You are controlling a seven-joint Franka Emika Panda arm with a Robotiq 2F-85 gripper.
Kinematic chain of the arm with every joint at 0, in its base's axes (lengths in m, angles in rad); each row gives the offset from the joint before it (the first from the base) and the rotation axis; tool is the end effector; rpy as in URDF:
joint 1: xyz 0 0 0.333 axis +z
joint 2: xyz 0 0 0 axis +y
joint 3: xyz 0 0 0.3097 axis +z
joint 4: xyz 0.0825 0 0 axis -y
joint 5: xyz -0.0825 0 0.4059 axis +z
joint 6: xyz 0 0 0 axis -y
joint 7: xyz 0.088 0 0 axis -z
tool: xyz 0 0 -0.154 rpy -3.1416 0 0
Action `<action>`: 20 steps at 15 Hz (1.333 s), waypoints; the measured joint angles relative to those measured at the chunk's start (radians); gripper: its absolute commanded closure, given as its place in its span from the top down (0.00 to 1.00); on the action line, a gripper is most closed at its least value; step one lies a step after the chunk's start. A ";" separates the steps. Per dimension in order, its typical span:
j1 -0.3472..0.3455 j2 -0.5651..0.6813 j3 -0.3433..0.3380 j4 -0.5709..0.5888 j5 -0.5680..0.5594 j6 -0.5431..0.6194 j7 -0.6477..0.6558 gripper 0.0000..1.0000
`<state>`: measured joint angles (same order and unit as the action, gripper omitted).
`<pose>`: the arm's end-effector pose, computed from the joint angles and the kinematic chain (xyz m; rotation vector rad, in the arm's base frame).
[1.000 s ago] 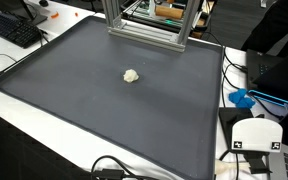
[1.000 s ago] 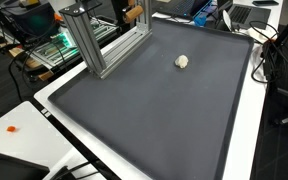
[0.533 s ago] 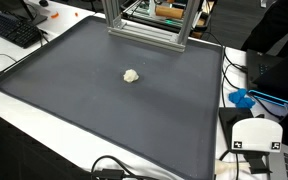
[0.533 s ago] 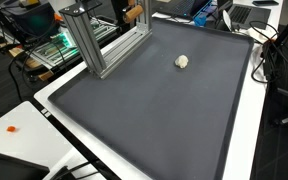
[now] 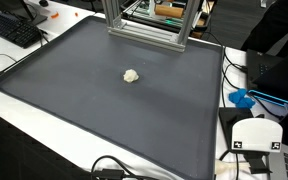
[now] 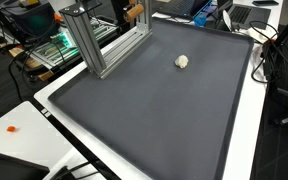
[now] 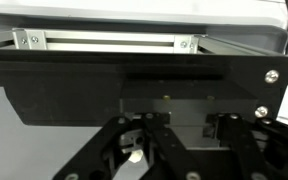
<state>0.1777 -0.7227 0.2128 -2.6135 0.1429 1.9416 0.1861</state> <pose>0.3354 0.1473 0.4150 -3.1311 -0.1661 -0.0671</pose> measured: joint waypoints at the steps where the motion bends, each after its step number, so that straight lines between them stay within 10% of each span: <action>1: -0.002 0.003 -0.001 0.010 -0.006 0.000 -0.004 0.22; 12: -0.045 0.146 -0.009 0.226 -0.096 0.025 -0.052 0.22; 20: -0.065 0.373 -0.008 0.300 -0.104 0.275 -0.021 0.22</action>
<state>0.1123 -0.3498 0.2045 -2.3135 0.0384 2.2162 0.1647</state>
